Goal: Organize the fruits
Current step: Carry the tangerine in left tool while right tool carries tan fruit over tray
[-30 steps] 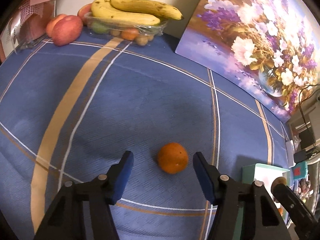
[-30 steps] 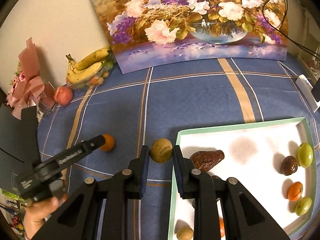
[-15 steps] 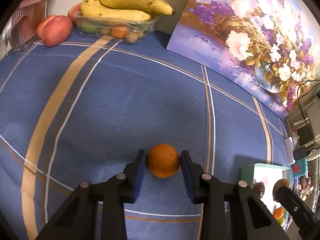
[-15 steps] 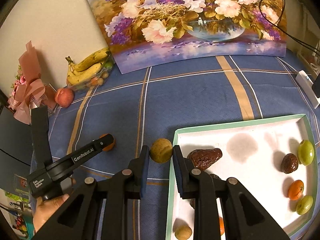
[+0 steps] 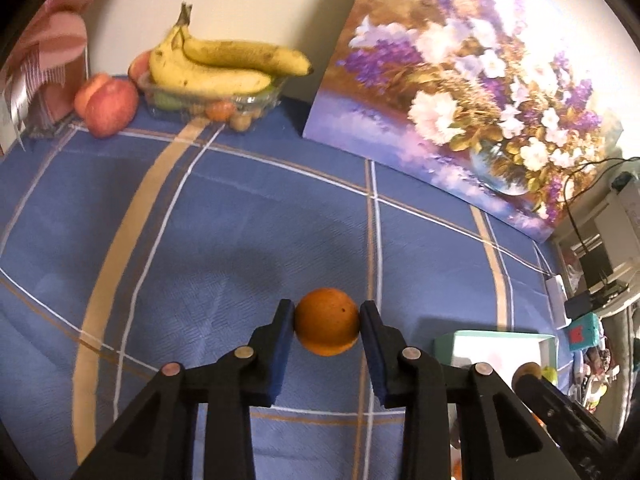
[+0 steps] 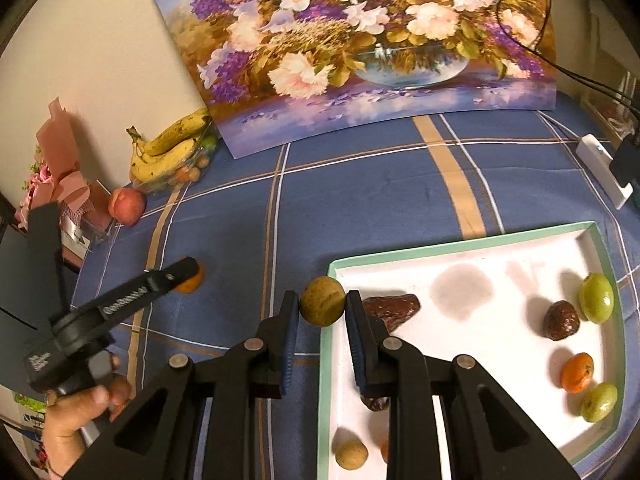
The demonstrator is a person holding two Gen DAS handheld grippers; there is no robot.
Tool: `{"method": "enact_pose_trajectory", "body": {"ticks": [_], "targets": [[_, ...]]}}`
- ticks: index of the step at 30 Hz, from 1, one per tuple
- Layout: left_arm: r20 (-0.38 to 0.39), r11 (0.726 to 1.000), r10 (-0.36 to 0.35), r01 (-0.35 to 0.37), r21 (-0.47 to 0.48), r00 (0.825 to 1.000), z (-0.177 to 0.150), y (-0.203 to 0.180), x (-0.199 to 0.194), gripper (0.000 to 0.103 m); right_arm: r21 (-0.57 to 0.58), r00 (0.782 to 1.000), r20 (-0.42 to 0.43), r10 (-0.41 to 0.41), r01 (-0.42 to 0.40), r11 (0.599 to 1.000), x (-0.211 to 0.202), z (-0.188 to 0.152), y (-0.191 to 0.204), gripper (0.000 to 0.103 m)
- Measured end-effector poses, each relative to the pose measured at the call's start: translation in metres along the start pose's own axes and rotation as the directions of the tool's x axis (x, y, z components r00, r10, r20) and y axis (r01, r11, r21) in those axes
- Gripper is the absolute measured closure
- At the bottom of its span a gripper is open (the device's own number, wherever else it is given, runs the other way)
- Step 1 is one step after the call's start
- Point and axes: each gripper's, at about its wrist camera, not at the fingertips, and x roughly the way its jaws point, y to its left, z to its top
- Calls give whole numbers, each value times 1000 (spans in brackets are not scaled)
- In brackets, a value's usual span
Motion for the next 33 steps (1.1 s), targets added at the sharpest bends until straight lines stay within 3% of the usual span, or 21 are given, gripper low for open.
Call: {"method": "enact_pose_trajectory", "body": {"ticks": [10, 21, 33], "targets": [[40, 1000, -11, 10, 28, 999, -8, -21, -44, 67, 6, 993, 57, -105, 105, 994, -37, -1, -23, 79], [71, 992, -91, 85, 89, 993, -36, -61, -80, 67, 43, 980, 121, -161, 157, 987, -80, 1, -46, 78], [-7, 975, -123, 122, 188, 992, -86, -100, -81, 67, 63, 976, 96, -197, 192, 979, -96, -19, -69, 78]]}}
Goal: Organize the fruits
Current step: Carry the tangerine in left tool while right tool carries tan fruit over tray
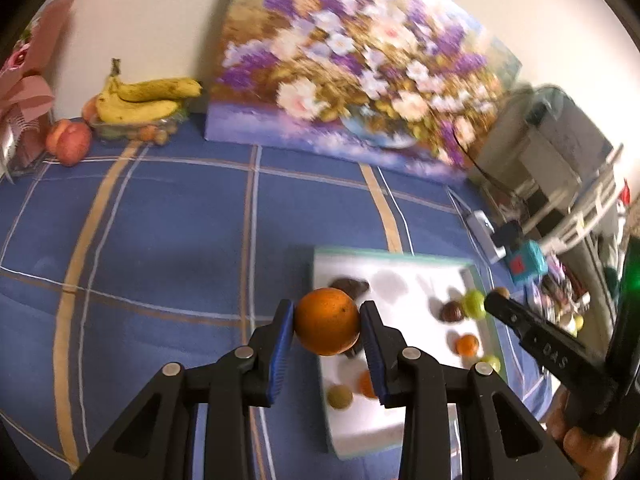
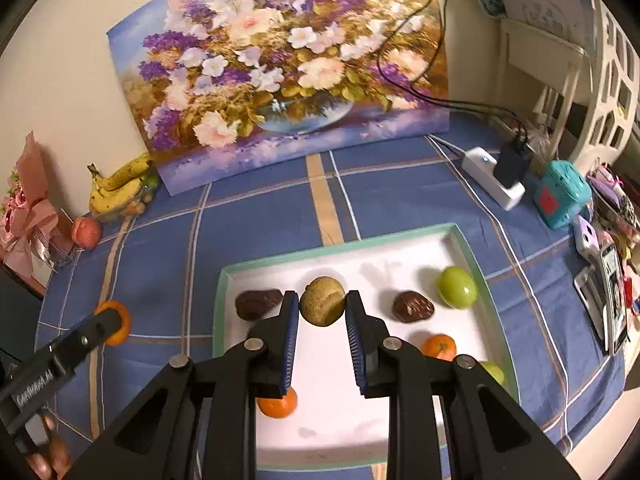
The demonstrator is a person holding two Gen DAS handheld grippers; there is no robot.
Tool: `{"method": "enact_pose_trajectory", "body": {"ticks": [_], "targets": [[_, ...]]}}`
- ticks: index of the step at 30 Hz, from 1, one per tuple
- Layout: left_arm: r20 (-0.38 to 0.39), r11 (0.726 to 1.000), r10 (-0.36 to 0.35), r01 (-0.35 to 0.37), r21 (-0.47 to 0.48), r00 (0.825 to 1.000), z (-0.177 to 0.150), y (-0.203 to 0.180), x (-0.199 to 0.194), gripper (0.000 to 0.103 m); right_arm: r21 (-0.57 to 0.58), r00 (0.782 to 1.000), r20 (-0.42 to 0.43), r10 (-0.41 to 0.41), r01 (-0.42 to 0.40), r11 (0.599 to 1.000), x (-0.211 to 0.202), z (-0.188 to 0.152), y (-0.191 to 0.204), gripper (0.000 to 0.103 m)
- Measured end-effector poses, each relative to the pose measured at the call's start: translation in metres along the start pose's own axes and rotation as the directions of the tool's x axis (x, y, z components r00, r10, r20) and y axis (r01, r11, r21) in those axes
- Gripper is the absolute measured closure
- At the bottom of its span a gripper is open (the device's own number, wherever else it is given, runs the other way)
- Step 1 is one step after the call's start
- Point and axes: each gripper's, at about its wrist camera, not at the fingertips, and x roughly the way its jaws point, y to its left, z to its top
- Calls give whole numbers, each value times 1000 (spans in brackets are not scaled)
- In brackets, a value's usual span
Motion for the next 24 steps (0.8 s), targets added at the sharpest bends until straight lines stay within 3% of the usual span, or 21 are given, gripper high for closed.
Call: {"method": "enact_pose_trajectory", "body": {"ticks": [10, 24], "targets": [[-115, 997, -24, 32, 66, 993, -42, -31, 20, 67, 33, 996, -82, -39, 42, 999, 12, -33, -33, 78], [-322, 995, -5, 37, 93, 947, -77, -44, 73, 67, 49, 961, -268, -64, 80, 996, 62, -65, -54, 78]]}}
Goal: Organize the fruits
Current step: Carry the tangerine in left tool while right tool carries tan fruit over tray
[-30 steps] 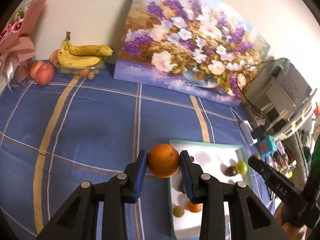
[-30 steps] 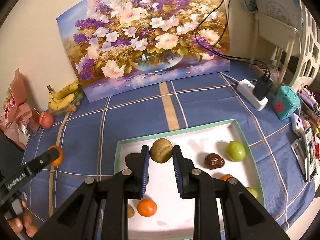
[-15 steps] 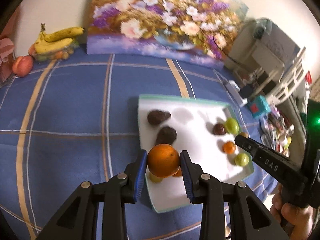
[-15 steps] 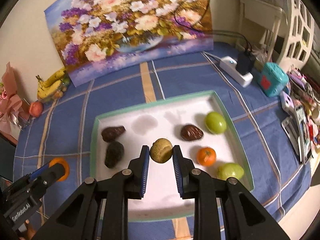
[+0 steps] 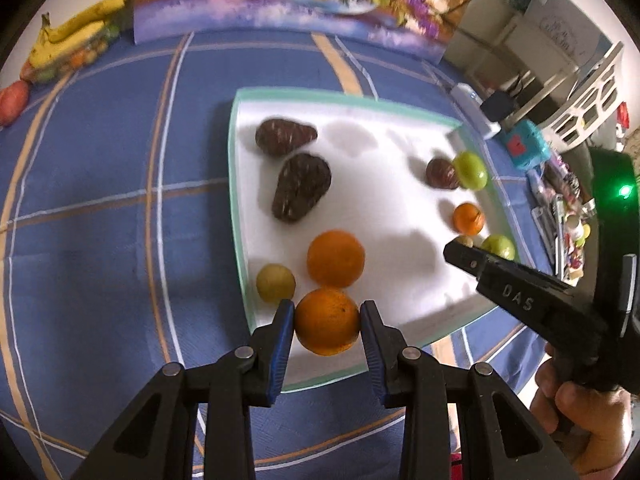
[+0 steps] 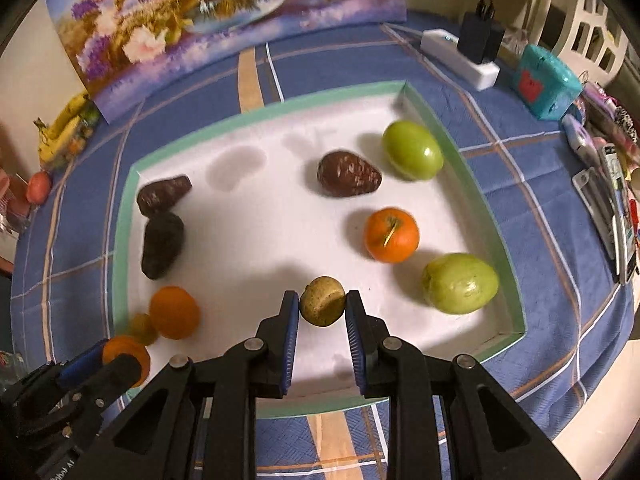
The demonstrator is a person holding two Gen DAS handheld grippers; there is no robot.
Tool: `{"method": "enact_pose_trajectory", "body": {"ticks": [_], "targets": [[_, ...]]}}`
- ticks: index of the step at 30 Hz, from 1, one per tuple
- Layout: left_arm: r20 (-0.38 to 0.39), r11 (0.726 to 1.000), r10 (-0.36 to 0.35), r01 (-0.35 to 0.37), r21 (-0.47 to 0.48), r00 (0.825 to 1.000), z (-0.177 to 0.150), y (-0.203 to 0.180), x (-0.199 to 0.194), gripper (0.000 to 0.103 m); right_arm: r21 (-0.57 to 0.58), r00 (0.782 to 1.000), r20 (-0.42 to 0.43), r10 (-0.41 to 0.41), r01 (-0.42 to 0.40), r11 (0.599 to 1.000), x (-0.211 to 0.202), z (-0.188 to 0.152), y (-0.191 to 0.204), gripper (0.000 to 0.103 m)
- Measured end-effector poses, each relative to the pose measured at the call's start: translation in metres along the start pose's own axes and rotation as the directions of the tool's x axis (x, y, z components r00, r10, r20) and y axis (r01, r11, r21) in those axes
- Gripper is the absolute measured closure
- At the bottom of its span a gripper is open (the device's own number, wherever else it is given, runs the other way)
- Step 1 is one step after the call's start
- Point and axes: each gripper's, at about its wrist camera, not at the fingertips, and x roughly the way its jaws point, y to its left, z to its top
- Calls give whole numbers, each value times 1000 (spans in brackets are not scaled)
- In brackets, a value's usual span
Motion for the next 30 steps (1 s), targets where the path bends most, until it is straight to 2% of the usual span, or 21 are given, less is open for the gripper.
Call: {"method": "enact_pose_trajectory", "body": {"ticks": [8, 30], "targets": [[-65, 999, 32, -32, 2, 997, -3, 2, 20, 67, 6, 999, -33, -9, 9, 1000, 12, -4, -3, 78], [-75, 999, 41, -40, 9, 996, -2, 0, 24, 66, 7, 998, -54, -13, 13, 1000, 22, 1, -1, 78]]}}
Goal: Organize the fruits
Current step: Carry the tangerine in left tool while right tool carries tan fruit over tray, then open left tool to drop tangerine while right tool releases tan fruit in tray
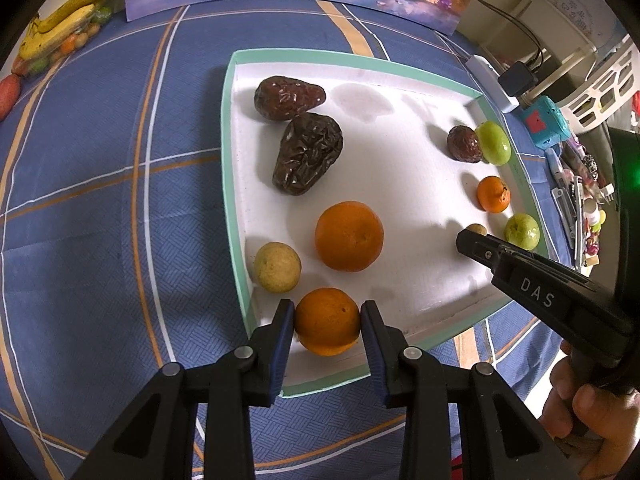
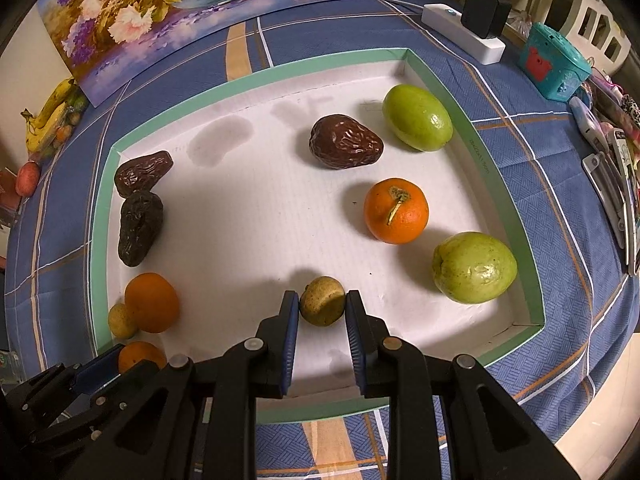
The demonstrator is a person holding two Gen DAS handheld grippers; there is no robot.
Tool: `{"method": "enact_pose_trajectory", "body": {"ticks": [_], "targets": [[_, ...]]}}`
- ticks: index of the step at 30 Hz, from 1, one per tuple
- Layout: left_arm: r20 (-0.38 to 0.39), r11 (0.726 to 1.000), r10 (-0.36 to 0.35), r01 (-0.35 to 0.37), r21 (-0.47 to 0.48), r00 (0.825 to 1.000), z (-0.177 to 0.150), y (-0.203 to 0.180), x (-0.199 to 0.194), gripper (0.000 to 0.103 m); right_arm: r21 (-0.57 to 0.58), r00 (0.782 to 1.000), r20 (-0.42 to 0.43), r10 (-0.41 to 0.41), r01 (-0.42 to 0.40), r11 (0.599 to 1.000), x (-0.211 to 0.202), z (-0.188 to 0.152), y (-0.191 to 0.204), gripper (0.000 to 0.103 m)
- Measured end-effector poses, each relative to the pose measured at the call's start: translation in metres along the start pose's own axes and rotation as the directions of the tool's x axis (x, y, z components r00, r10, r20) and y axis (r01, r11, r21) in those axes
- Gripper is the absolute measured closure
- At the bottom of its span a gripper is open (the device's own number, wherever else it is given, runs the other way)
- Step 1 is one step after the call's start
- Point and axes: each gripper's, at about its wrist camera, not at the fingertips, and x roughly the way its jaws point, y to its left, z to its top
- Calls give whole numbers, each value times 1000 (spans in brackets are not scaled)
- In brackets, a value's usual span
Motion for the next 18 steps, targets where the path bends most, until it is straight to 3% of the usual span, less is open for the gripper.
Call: {"method": "enact_pose_trajectory", "body": {"ticks": [11, 18], "targets": [[-4, 1000, -9, 9, -1, 1000, 0, 2, -4, 65, 8, 1000, 1, -1, 1, 1000, -1, -2, -3, 78], [57, 1000, -20, 20, -3, 998, 2, 4, -22, 58, 21, 999, 37, 2, -3, 1000, -12, -1, -4, 77]]}}
